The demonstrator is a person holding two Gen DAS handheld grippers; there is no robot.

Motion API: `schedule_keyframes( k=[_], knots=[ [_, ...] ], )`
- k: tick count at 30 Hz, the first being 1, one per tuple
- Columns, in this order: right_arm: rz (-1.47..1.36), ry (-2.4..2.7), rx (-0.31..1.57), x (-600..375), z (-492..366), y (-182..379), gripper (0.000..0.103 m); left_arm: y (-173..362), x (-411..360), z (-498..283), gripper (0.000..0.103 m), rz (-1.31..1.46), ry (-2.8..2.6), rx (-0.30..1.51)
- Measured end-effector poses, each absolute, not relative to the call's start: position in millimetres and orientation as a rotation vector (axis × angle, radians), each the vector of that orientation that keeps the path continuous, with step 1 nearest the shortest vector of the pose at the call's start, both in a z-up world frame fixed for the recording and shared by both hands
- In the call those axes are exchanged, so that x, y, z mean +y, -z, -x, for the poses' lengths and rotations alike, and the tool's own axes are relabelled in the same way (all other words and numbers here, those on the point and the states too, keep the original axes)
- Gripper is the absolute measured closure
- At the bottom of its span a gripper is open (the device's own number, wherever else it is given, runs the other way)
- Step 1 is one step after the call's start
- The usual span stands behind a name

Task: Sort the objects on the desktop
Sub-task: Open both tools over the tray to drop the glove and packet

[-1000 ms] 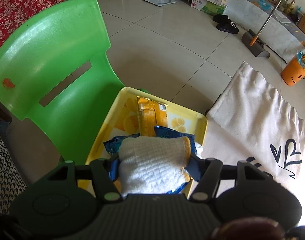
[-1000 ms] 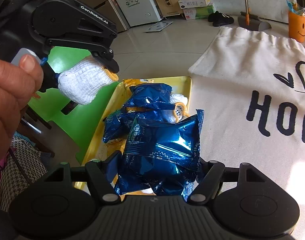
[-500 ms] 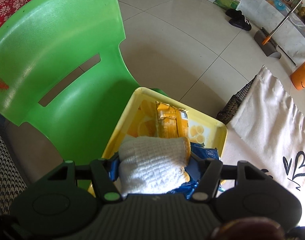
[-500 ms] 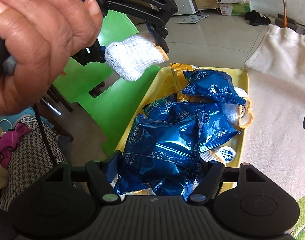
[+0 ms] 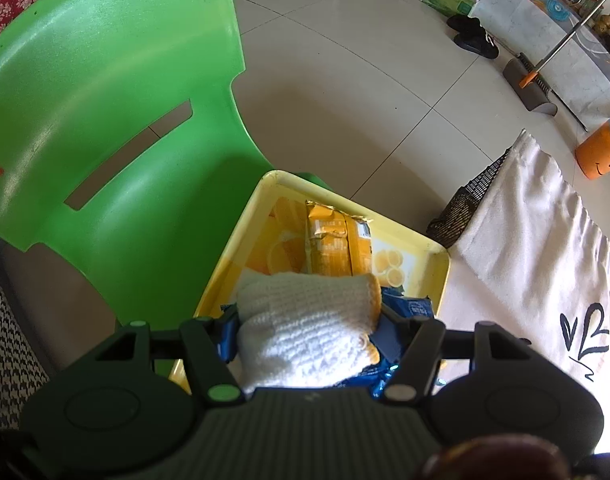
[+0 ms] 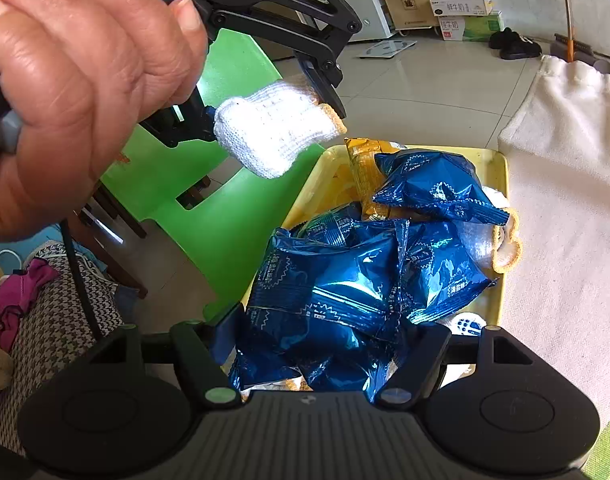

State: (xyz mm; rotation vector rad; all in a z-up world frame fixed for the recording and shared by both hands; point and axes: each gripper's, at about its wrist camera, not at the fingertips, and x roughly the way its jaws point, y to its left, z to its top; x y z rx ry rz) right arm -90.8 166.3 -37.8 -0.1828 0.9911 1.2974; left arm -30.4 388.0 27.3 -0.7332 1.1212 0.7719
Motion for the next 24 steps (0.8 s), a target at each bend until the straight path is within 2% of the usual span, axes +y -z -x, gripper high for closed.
schedule_keyframes(
  k=[2, 4, 7, 11, 24],
  knots=[
    [0.165, -1.293, 0.993, 164.4, 88.2, 36.1, 0.027, -23.9, 385.3, 28.0, 0.04, 0.719, -0.774, 1.137],
    [0.147, -1.295, 0.981, 161.8, 86.0, 34.4, 0.02, -21.4, 382.1, 25.4, 0.038, 0.703, -0.777, 1.149],
    [0.153, -1.303, 0.973, 160.6, 85.1, 31.5, 0.02, -18.2, 378.7, 22.6, 0.036, 0.7, -0.771, 1.164],
    [0.169, -1.303, 0.963, 157.8, 82.9, 28.3, 0.02, -18.7, 377.3, 23.3, 0.022, 0.721, -0.754, 1.156],
    [0.167, -1.25, 0.956, 140.9, 63.0, 20.8, 0.02, -31.4, 369.0, 22.7, 0.017, 0.712, -0.762, 1.116]
  ],
)
